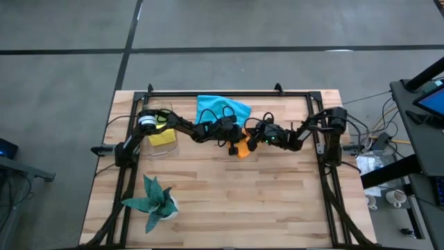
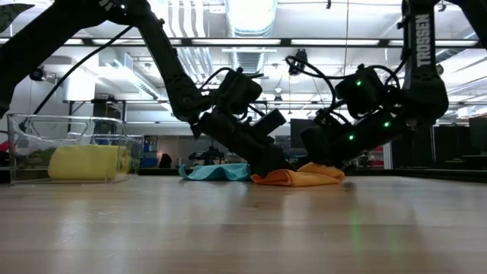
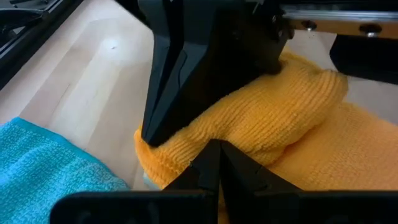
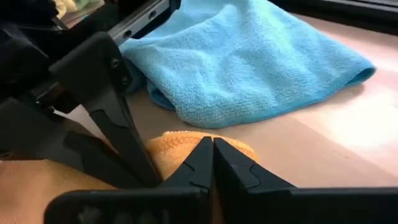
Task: Roll microfiber towels into tight, uniform cylinder then place into a basket
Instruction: Roll the orange microfiber towel
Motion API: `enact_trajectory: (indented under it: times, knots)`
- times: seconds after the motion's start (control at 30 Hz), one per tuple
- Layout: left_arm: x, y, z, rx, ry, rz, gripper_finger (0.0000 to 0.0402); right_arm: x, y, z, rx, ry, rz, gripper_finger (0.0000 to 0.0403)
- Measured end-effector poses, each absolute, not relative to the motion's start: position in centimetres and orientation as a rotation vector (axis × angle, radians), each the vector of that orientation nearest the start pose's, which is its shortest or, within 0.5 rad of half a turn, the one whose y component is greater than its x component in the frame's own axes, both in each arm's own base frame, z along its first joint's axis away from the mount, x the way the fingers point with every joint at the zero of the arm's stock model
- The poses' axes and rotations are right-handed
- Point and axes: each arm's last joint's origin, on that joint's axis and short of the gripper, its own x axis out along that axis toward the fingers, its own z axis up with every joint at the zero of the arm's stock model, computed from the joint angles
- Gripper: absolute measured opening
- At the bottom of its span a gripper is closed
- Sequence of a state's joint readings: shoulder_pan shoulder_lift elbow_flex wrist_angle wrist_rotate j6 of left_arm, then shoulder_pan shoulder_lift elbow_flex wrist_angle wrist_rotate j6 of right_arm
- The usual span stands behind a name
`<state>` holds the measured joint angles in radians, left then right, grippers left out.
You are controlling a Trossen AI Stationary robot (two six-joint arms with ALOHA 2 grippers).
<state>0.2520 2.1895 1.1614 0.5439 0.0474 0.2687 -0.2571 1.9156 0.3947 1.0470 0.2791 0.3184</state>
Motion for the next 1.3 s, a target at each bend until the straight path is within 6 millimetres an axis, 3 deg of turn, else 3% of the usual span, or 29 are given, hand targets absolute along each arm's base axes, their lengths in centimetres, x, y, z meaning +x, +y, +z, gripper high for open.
enact_trajectory:
  times: [0.17,0.37,0.57,0.83,1.13,1.3]
  knots:
    - [42.3,10.8,9.5,0.19,0.504,0.135,0.0,25.2,-7.4,6.9,0.3,0.398,-0.585,0.0008]
    - [42.3,10.8,9.5,0.19,0.503,0.134,0.0,22.3,-6.5,10.4,0.281,0.327,-0.55,0.0008]
    - [42.3,10.8,9.5,0.191,0.502,0.135,0.0,19.6,-4.5,11.5,0.324,0.349,-0.508,0.0009]
    - [42.3,10.8,9.5,0.19,0.501,0.134,0.0,18.3,-3.3,10.2,0.351,0.403,-0.534,0.0008]
    - [42.3,10.8,9.5,0.189,0.501,0.135,0.0,18.9,-3.2,7.8,0.405,0.525,-0.527,0.0008]
    - [42.4,10.6,9.5,0.188,0.501,0.132,0.0,18.2,-2.7,7.4,0.435,0.537,-0.519,0.0009]
